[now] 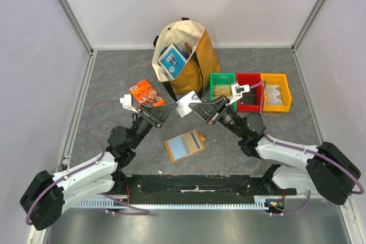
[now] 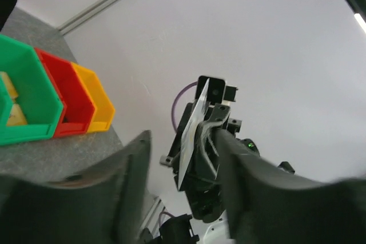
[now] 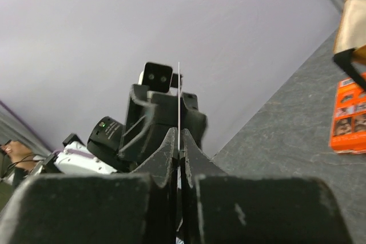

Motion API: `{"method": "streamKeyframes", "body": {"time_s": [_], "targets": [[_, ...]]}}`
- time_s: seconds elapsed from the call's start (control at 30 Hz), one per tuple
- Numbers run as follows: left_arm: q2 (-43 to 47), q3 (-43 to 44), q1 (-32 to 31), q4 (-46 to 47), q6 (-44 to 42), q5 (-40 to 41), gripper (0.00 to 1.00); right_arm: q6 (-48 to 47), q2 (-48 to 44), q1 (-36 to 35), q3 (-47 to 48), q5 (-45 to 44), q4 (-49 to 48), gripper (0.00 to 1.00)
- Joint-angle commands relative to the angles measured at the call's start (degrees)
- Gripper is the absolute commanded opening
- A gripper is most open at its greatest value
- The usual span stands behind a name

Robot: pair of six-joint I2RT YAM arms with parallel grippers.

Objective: Take the credit cards out of the card holder
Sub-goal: Place the credit card in the storage box.

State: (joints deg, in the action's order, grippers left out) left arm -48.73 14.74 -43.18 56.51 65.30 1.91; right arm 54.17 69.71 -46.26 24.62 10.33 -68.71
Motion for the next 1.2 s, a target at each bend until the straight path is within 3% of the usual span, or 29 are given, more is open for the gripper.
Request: {"method": "streamKeyframes", "body": {"time_s": [0.0,0.1,0.23,0.37,0.5,0.6,0.73,0.87,1.17], "targets": [[4.4,3.1,2.1,-12.7,-3.7,-1.2,0.70,-0.9,-6.2,4.8,-0.5,0.7,6.0,0.00],[8.4,7.9,6.3,-29.1,-9.9,-5.3,0.84,-3.9,-11.9,9.5,0.2,1.0,18.8,0.00],[11.0,17.6,14.5,-49.5,-20.0,-11.6,0.94,-10.6,-18.9,16.4,4.1,-0.8,39.4,0.00],[9.8,25.9,22.4,-67.4,-31.3,-17.6,0.98,-15.7,-21.5,26.5,8.1,-0.8,52.7,0.00],[6.0,33.1,25.9,-79.0,-42.9,-19.9,0.99,-18.3,-20.7,37.5,11.2,0.9,58.4,0.00],[5.2,34.1,26.0,-82.3,-48.1,-17.8,0.98,-19.2,-18.2,45.1,12.6,0.8,59.7,0.00],[7.6,29.9,26.0,-80.2,-49.3,-17.0,0.96,-21.3,-14.0,53.5,14.3,-1.8,60.4,0.00],[9.1,28.7,24.6,-82.5,-51.8,-10.5,0.95,-24.4,-8.6,60.0,16.1,-4.2,60.4,0.00],[10.8,28.4,22.5,-83.8,-52.4,-5.7,0.94,-31.5,4.9,64.2,18.3,-2.7,60.0,0.00]]}}
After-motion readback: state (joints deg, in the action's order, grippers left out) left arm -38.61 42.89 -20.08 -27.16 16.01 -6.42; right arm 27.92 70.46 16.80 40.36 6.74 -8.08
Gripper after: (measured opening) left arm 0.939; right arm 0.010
